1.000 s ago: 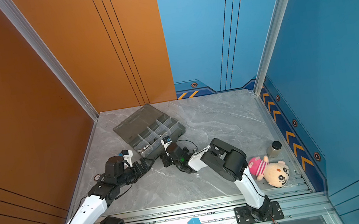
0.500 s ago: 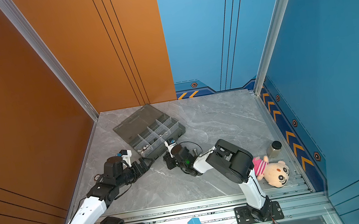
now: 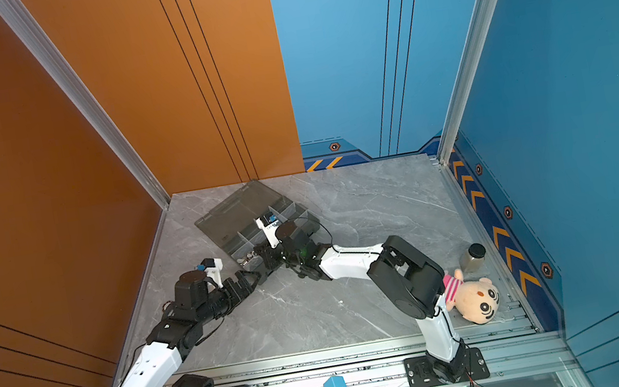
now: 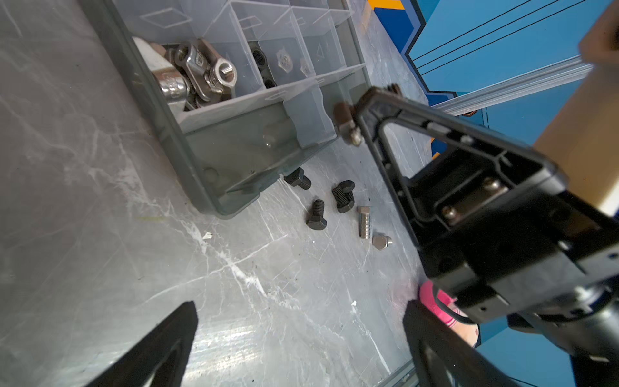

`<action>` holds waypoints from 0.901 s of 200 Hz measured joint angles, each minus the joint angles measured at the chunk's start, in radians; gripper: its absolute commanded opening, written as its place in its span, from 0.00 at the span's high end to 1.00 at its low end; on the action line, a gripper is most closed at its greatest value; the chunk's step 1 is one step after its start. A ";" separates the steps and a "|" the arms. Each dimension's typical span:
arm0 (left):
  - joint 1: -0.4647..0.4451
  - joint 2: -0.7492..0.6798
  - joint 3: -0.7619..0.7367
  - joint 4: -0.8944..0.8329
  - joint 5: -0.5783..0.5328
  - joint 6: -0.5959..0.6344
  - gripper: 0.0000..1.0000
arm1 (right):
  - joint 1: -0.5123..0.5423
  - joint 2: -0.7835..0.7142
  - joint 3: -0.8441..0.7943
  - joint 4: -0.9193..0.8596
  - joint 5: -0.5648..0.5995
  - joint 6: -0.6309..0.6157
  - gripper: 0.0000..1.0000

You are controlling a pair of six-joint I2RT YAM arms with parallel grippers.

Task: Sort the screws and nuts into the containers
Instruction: 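Carry the black bolt with the right gripper into a box compartment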

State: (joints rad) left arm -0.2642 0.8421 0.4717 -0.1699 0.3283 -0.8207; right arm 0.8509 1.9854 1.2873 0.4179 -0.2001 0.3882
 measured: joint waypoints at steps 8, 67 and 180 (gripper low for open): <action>0.002 -0.005 0.000 0.000 0.003 0.000 0.02 | 0.000 0.021 0.020 -0.008 -0.004 0.000 1.00; 0.011 -0.021 -0.003 -0.008 0.014 0.000 0.02 | 0.000 0.146 0.067 -0.061 -0.009 0.002 1.00; 0.022 -0.044 -0.026 -0.034 0.018 0.000 0.02 | 0.000 0.154 0.068 -0.091 -0.005 0.003 0.67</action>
State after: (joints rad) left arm -0.2424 0.7982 0.4458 -0.2035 0.3462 -0.8211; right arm 0.8509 2.1395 1.3548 0.3271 -0.2054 0.3916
